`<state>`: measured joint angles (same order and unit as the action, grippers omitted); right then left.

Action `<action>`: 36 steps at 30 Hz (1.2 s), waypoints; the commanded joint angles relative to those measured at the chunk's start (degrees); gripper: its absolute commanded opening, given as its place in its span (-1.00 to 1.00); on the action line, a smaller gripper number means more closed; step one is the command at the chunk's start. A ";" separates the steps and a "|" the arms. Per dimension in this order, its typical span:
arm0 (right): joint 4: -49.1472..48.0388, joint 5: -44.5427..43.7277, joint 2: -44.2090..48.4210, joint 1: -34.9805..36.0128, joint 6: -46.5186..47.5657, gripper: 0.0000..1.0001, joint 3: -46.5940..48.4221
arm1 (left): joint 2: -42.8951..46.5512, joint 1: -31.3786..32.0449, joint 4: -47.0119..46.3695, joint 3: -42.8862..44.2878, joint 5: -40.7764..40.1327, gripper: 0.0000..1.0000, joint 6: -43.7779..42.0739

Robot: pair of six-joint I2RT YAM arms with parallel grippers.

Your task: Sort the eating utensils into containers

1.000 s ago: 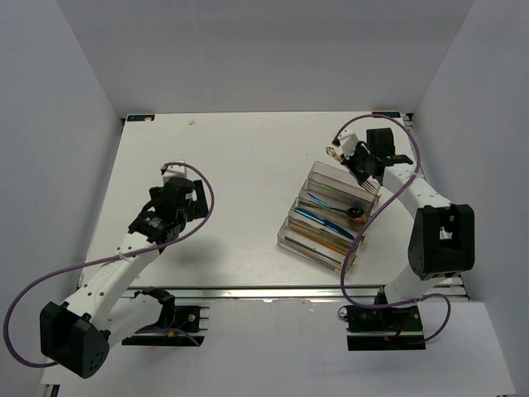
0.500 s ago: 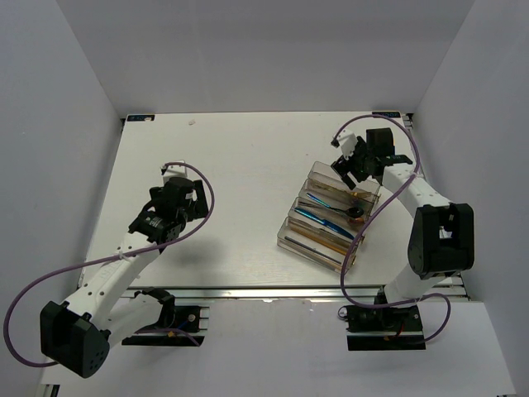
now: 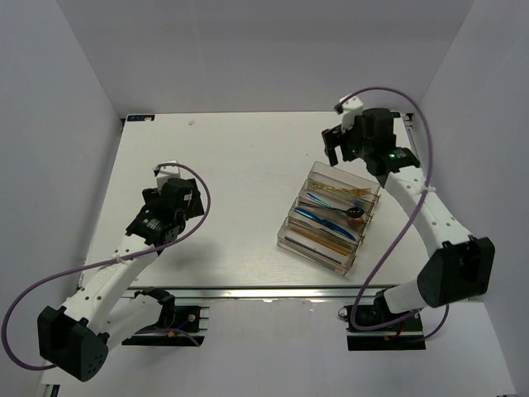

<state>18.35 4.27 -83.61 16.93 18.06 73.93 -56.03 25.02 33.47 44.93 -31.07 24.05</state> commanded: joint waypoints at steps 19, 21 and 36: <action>11.88 -17.99 53.45 -0.67 -24.83 0.79 -24.18 | 21.04 -0.14 4.94 5.62 -29.66 0.96 3.19; 11.89 -18.16 55.13 -0.23 -25.09 0.79 -25.84 | 24.20 -0.14 3.71 3.42 -29.49 0.96 3.19; 10.83 -25.45 59.71 3.11 -24.74 0.79 -28.58 | 30.19 -0.14 -0.34 -2.39 -23.16 0.97 0.47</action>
<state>30.35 -19.07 -23.24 19.42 -6.04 44.38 -25.82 24.97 34.24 42.98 -55.29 25.30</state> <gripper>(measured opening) 0.894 0.980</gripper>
